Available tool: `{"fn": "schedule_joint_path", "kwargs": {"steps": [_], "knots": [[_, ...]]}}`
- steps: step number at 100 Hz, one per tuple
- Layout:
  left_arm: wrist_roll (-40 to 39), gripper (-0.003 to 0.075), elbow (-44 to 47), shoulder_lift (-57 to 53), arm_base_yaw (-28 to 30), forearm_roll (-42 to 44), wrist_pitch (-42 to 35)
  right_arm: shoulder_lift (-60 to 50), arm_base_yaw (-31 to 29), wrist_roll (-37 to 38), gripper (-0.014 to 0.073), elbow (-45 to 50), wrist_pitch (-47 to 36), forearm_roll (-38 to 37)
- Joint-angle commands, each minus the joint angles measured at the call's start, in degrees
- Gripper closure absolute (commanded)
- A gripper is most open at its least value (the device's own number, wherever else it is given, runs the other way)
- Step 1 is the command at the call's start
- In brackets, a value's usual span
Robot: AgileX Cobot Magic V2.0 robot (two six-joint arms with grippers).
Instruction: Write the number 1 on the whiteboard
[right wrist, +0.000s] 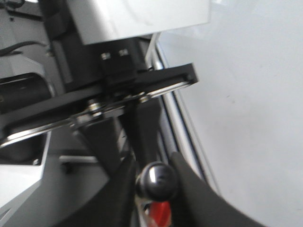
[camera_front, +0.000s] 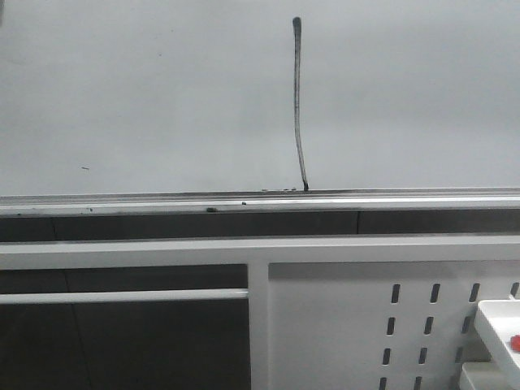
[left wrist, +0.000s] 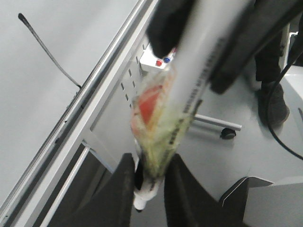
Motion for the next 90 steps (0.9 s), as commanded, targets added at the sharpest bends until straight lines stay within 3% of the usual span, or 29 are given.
{"fn": "schedule_joint_path", "kwargs": {"steps": [1,11,24,38,54,90], "knots": [[-2.59,0.0740,-1.25,-0.37,-0.10,-1.52,-8.76,-0.95,0.23,-0.54,0.0232,-1.82,-3.53,0.55],[-2.59,0.0740,0.60,-0.37,-0.10,-4.04,-12.21,-1.92,0.23,-0.54,0.0096,-1.82,-7.09,0.25],[-2.59,0.0740,5.33,-0.37,-0.10,-9.04,-22.54,-5.52,-1.11,-0.54,0.0106,-1.82,-8.89,0.01],[-2.69,0.0740,11.00,-0.12,-0.10,-15.46,-38.78,-11.31,-6.16,-0.54,0.0260,-1.26,-3.55,0.11],[-2.69,0.0740,13.87,4.03,-0.10,-18.15,-49.87,-20.44,-12.57,-0.54,0.0668,4.63,3.23,0.11],[-3.59,0.0740,11.91,23.03,-0.10,-26.48,-64.38,-39.76,-21.78,9.57,0.0643,23.57,3.47,1.02]]}}
